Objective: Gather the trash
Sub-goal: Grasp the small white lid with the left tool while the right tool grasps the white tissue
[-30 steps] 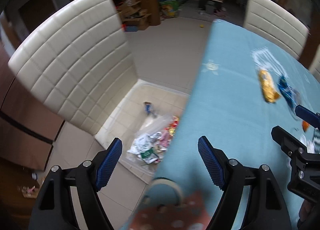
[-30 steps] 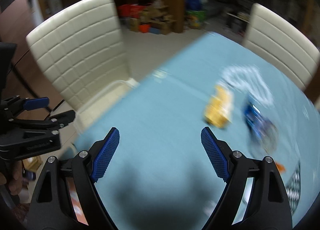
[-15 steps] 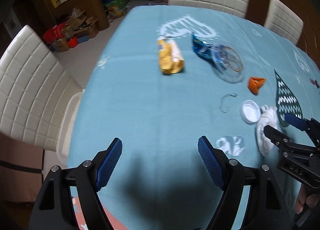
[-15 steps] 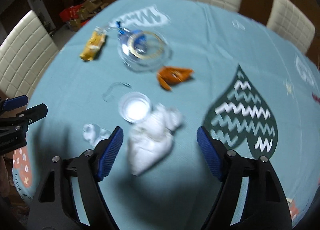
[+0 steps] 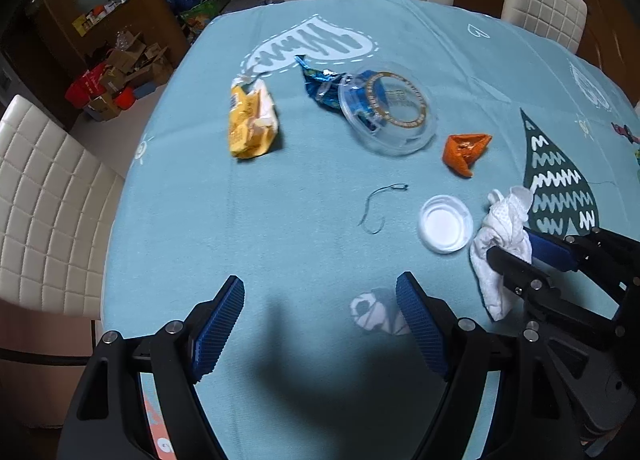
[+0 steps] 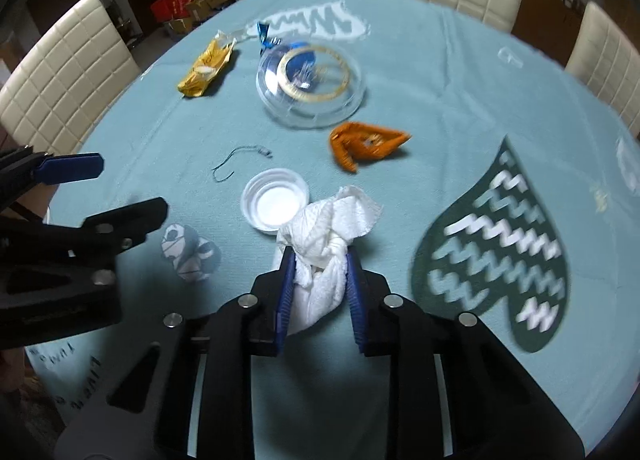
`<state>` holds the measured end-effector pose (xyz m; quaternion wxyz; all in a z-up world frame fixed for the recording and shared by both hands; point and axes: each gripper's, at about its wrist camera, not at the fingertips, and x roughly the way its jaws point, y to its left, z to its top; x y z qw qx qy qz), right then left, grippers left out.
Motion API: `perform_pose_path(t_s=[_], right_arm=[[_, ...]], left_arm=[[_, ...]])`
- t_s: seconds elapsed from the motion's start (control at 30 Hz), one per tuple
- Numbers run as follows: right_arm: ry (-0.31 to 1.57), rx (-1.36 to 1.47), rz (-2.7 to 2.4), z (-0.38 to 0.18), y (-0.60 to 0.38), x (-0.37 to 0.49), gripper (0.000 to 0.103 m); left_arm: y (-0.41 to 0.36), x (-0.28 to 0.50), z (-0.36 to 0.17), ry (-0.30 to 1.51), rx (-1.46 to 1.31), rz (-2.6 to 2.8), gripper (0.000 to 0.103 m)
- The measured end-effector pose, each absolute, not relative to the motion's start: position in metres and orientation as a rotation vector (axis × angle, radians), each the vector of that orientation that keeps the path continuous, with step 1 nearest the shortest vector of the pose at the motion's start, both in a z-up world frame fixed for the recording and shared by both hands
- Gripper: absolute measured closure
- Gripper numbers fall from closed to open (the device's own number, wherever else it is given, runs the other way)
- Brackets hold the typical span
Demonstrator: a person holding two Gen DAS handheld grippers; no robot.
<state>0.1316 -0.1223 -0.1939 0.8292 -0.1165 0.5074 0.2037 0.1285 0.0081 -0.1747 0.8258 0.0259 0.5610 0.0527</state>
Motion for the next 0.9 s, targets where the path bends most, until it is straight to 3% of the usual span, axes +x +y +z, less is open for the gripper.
perform_pose_path(t_s=[0.63,0.7,0.73,0.77,0.9], right_arm=[[1.104,-0.210,0.325,-0.191,-0.180,0.163,0.077],[1.105,-0.202,0.323,-0.191,-0.181,0.164,0.077],[1.104,-0.197,0.322,-0.191,-0.181,0.164,0.077],[1.104,-0.194,0.321,-0.191,-0.181,0.165,0.077],[1.105,-0.193,0.321,-0.189,-0.178,0.163,0.077]], left_arm=[[-0.054,0.172,-0.196,1.277,0.055,-0.007,0.027],[-0.056,0.174,-0.199,1.279,0.078,-0.015,0.043],[-0.056,0.175,-0.202,1.288,0.088,-0.019,0.060],[-0.054,0.174,-0.203,1.301,0.064,-0.041,0.065],[-0.050,0.168,-0.192,1.251,0.060,-0.067,0.065]])
